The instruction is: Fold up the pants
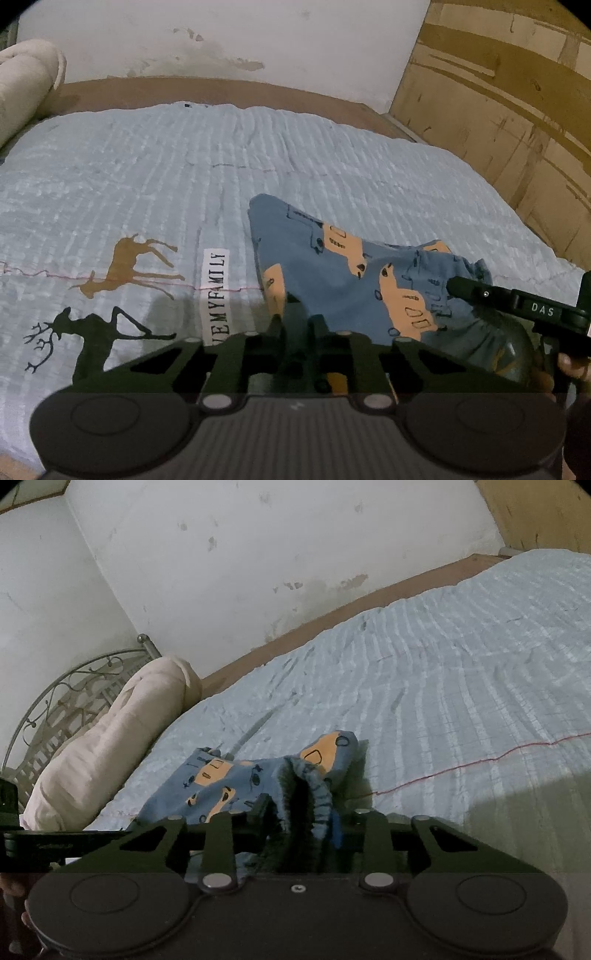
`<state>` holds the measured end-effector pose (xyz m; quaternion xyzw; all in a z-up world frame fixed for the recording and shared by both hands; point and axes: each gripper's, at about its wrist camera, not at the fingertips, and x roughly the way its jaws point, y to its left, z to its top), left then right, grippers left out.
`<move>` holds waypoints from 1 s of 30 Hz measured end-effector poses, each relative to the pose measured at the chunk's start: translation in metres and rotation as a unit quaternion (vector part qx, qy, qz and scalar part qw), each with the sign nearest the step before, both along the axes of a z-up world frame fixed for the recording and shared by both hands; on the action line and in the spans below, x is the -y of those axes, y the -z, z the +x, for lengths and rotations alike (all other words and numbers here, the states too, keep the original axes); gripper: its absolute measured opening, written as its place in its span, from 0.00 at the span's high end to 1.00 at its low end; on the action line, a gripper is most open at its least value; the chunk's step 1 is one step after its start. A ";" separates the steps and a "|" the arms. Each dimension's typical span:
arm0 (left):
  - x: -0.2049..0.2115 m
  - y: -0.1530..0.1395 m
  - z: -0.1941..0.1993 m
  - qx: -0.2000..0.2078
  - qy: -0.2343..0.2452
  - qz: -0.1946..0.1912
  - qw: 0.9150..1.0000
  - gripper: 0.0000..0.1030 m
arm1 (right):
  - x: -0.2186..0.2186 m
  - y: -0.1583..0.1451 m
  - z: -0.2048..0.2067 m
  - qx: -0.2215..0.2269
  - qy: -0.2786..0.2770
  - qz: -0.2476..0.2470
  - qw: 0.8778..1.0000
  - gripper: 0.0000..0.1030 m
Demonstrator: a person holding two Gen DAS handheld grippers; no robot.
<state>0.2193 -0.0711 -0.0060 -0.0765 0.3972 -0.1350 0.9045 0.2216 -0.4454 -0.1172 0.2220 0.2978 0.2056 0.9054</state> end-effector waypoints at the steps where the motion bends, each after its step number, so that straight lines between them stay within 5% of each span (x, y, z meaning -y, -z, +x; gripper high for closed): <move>1: 0.001 -0.002 -0.001 0.002 0.000 0.002 1.000 0.91 | 0.000 -0.002 -0.001 0.002 0.001 -0.001 1.000 0.71; 20: -0.002 -0.042 -0.024 0.064 0.007 0.012 0.998 0.95 | -0.031 -0.057 -0.044 0.090 -0.021 -0.064 0.994 0.81; 30: -0.029 -0.064 0.016 0.105 -0.045 0.011 0.993 0.96 | -0.055 -0.075 -0.007 0.127 -0.030 -0.055 0.990 0.82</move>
